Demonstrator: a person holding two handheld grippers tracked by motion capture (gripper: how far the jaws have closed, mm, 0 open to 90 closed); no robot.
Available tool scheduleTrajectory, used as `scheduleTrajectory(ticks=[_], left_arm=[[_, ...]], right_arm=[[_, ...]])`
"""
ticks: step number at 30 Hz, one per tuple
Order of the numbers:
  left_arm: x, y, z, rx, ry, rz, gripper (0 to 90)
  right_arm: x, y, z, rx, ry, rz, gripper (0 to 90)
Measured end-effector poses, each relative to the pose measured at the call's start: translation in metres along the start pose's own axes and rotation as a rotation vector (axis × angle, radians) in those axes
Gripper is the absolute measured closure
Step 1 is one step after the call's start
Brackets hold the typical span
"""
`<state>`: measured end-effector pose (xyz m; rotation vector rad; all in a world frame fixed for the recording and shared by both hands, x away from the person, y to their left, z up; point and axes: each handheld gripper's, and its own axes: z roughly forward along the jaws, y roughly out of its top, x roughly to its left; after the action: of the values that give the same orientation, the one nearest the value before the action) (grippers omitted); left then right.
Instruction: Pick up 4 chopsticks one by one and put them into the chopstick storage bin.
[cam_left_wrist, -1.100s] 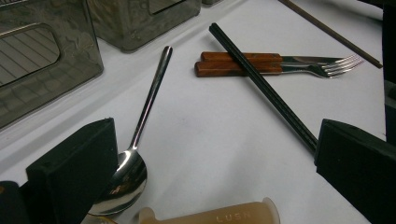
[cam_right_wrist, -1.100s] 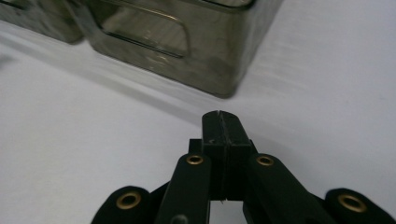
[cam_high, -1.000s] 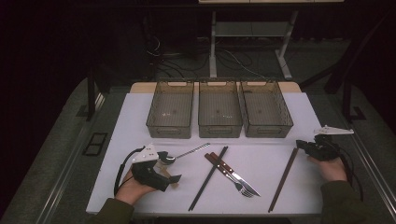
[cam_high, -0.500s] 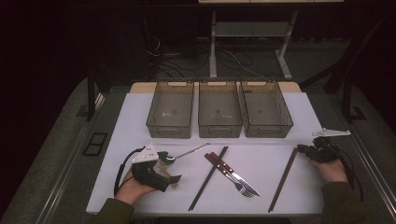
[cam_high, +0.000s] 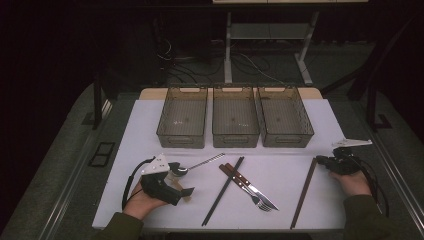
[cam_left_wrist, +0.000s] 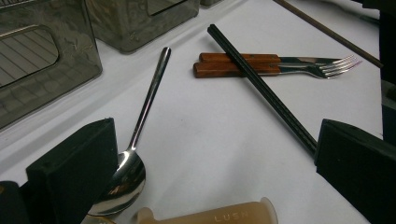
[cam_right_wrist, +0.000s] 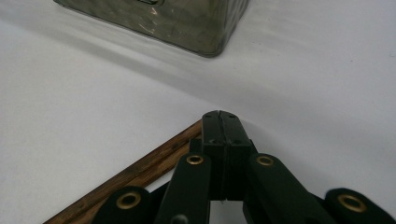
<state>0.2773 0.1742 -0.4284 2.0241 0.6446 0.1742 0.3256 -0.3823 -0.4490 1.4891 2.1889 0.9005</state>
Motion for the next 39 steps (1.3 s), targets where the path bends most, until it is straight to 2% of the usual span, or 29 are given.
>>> scheduleTrajectory(ticks=[39], left_arm=[[0.000, 0.000, 0.001, 0.004, 0.001, -0.003, 0.0]], right_arm=[[0.017, 0.006, 0.007, 0.015, 0.042, -0.064, 89.7]])
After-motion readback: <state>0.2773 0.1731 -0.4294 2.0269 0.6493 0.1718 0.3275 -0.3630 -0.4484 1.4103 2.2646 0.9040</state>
